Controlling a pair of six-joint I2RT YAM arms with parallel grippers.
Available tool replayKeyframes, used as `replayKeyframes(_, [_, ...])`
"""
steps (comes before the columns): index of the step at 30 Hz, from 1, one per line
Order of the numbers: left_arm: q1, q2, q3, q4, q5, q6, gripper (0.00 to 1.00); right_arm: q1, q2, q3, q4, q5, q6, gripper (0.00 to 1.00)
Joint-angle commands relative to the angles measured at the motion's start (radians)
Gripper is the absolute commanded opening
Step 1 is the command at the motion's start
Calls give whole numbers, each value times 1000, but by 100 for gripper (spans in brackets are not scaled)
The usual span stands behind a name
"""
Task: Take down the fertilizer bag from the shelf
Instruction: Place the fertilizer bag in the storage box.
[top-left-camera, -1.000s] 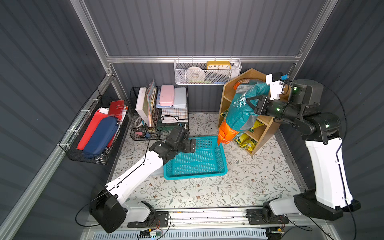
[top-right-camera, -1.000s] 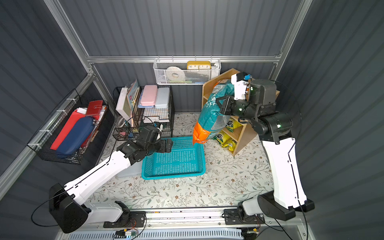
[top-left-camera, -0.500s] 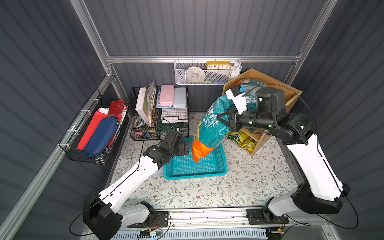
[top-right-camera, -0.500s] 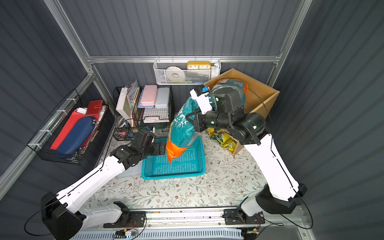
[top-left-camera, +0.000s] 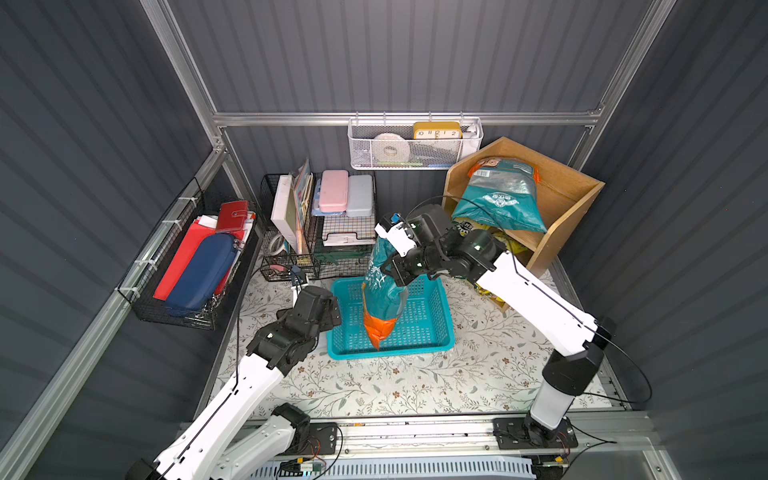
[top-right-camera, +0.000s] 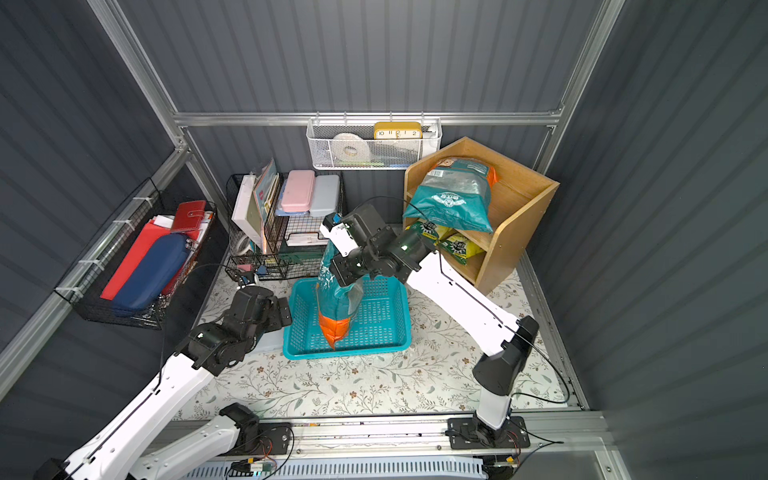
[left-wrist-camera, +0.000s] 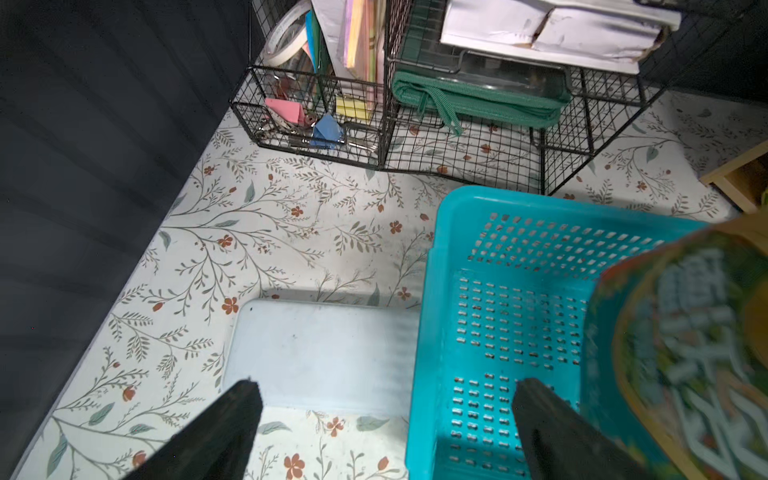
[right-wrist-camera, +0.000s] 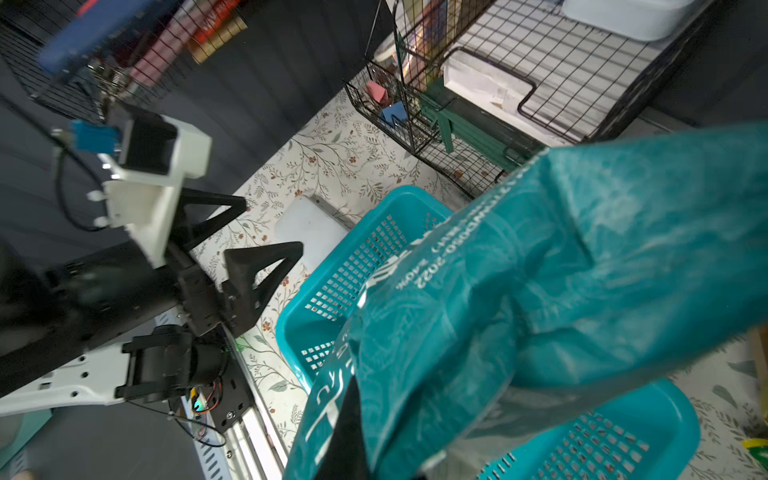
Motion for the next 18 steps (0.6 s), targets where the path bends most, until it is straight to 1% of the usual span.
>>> replayKeyframes(1, [58,19,-15,-60,57,5,100,39,-19,76,222,8,-55,0])
replayKeyframes(3, [130,33,-14,-68,124,16,100,61,12,98,207,39,-75,0])
replayKeyframes(6, [253,24,-23,-26,240,47,100,78,44,106,200,66,-89,0])
replayKeyframes(8, [342,33,-22,3,348,69,100,85,61,106,197,78,-89,0])
replayKeyframes(10, [398,64,-10,16,430,78,100,94,75,108,203,97,-90,0])
replayKeyframes(11, [414,82,0,20,455,80,100,98,83,109,209,106,-88,0])
replayKeyframes(13, [418,106,19,26,467,78,100,112,112,128,212,122,-90,0])
replayKeyframes(15, [418,110,30,37,470,74,99,127,160,172,194,133,-97,0])
replayKeyframes(18, [419,92,41,49,456,62,100,157,264,283,127,170,-116,0])
